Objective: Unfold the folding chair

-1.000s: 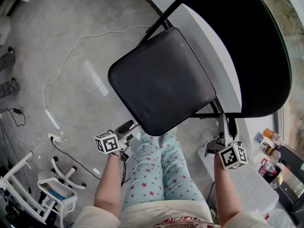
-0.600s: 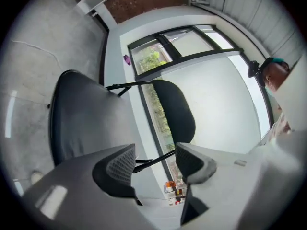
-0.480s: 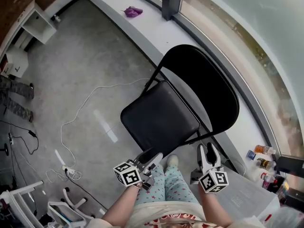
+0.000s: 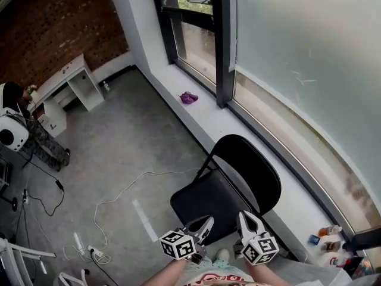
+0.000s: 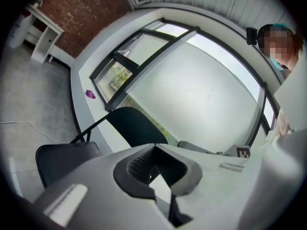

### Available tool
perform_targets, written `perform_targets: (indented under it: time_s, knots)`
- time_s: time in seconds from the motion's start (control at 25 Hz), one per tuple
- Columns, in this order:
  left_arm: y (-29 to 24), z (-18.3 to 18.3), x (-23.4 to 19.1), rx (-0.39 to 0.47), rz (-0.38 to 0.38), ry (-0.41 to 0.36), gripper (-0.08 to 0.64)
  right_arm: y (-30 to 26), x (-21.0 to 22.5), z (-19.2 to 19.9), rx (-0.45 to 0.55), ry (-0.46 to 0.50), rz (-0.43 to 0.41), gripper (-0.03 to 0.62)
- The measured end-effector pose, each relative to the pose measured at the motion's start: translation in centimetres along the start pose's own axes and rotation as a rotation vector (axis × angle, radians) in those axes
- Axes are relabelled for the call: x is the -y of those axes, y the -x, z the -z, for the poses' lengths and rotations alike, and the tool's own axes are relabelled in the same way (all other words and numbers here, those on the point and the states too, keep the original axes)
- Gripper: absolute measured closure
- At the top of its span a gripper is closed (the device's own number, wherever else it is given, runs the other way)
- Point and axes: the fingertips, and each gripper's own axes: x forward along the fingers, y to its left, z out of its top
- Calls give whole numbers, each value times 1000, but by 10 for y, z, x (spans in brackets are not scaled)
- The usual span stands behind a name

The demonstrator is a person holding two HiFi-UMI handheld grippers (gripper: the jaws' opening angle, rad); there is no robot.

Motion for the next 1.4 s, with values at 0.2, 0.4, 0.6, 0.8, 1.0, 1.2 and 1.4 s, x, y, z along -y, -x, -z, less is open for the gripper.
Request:
perform_targets:
  time_s: [0.2,0.4,0.6,0.8,1.0,1.2,1.4]
  knots:
    - [7,-40,39,120,-15,-86,558,1,-29,-40,53,71,-99,568]
    - [5,-47,66,179,-24,-126,558,11,-46,-57,48,117,-173,568]
    - [21,-43,80,186,-55,-164,558,26,-69,-59,49,144,-247,568]
    - [39,-48,86,228,-63,-167,558,30,-91,-63,69,149,-309,566]
    - [55,-41,101,231,-47,-226,558,43,-111,-53,72,157,-334,566]
    - [94,-21,105,201,-31,-250,558,66,-142,-29,60,192,-323,566]
    - [165,2,104,204,-42,-247,558,98,-189,9,48,207,-297,566]
